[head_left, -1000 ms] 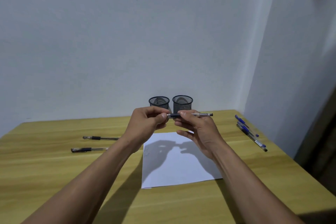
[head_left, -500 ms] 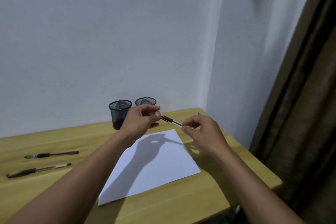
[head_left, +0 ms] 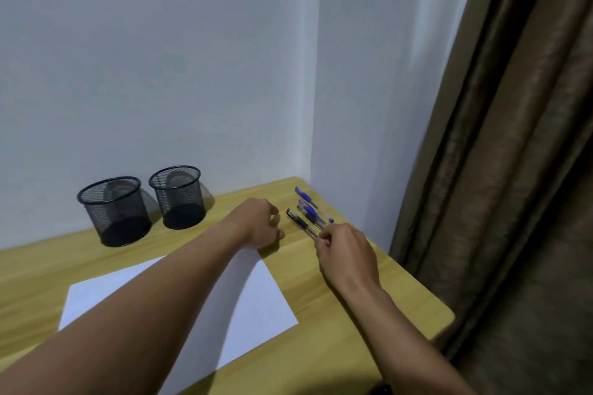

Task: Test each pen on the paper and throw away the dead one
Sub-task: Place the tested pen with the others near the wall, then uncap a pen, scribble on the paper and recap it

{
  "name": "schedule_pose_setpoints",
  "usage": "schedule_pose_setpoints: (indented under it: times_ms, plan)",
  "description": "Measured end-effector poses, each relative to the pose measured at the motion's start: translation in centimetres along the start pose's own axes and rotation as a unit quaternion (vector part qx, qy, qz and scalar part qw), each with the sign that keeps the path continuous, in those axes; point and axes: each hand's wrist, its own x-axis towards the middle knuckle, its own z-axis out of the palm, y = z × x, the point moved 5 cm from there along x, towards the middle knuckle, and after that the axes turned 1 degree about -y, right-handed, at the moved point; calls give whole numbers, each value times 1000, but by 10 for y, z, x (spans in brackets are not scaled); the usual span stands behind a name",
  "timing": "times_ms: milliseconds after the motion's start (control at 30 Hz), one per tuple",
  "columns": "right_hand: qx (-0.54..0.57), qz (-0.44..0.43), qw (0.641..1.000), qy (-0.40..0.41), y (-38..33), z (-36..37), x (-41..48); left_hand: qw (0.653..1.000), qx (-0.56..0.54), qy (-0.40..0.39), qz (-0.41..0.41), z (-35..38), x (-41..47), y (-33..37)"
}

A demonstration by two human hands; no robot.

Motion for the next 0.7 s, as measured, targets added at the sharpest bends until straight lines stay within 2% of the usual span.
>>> schedule_pose_setpoints:
  times_ms: [133, 300, 500, 700]
  plan:
    - [-20, 2, 1000, -10, 0, 8, 7, 999, 34, -28, 1, 7, 8, 2]
    - [-5, -15, 1000, -12, -7, -4, 0, 999, 19, -29, 1, 7, 3, -4]
    - [19, -53, 997, -61, -33, -24, -7, 999, -40, 28, 16, -21, -38, -9]
    - [27, -115, 985, -123, -94, -27, -19, 994, -33, 103, -2, -66, -119, -52]
